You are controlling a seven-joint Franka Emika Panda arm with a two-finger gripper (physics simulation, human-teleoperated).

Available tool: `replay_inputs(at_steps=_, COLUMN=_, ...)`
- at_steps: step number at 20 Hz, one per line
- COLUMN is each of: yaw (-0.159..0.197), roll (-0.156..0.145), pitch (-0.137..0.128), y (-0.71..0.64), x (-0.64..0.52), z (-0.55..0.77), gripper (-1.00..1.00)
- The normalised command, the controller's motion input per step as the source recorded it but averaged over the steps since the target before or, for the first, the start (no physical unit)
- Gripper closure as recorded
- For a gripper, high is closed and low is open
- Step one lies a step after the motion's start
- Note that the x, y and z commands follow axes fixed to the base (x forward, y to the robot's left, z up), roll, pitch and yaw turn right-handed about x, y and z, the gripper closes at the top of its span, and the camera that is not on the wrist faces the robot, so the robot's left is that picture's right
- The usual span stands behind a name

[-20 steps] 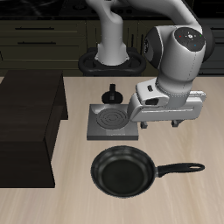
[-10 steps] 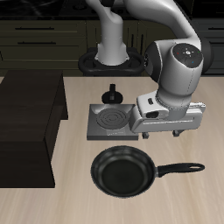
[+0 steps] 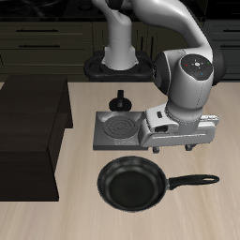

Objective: Place the frypan on the flat stove and turn on the stove

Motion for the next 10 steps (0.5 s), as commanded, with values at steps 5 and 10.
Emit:
replay_inputs(at_steps=5, yaw=0.000, roll=-0.018, pitch=0.037, y=-0.12, x=0.04, z=-0.29, gripper=-1.00)
replay_inputs(at_steps=10, yaw=-0.015, roll=-0.001, pitch=0.013, y=-0.04, x=-0.06, z=-0.16, gripper=-1.00)
